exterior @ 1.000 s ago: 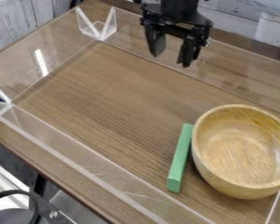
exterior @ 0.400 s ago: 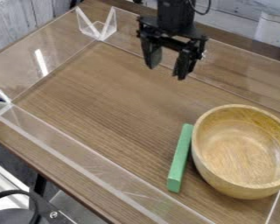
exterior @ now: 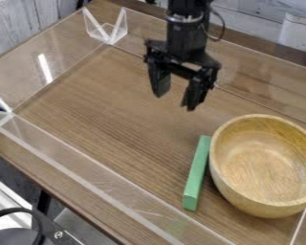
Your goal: Put the green block in the brown bowl
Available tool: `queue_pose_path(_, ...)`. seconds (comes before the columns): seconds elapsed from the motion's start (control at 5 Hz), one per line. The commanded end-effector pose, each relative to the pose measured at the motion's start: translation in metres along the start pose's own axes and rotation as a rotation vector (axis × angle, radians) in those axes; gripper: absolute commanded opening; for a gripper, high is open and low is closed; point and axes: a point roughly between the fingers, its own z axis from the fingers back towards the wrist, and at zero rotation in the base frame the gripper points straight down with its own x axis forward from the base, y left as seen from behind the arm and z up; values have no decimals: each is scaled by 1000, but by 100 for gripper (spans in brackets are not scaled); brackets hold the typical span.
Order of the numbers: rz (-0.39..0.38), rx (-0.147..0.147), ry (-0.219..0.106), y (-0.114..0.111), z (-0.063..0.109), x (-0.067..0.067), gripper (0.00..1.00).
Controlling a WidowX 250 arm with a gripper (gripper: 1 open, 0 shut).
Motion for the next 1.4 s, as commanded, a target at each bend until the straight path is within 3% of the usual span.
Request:
queue_pose_path(0.0,-37,4,-66,-12,19,-17,100)
queue_pose_path(0.4,-51,-1,-27,-18,5,-25,100)
queue_pose_path(0.6,-86,-5,-18,-32,0,-39,100)
queue_pose_path(1.2,-151,-14,-38,-69,-17,-65,100)
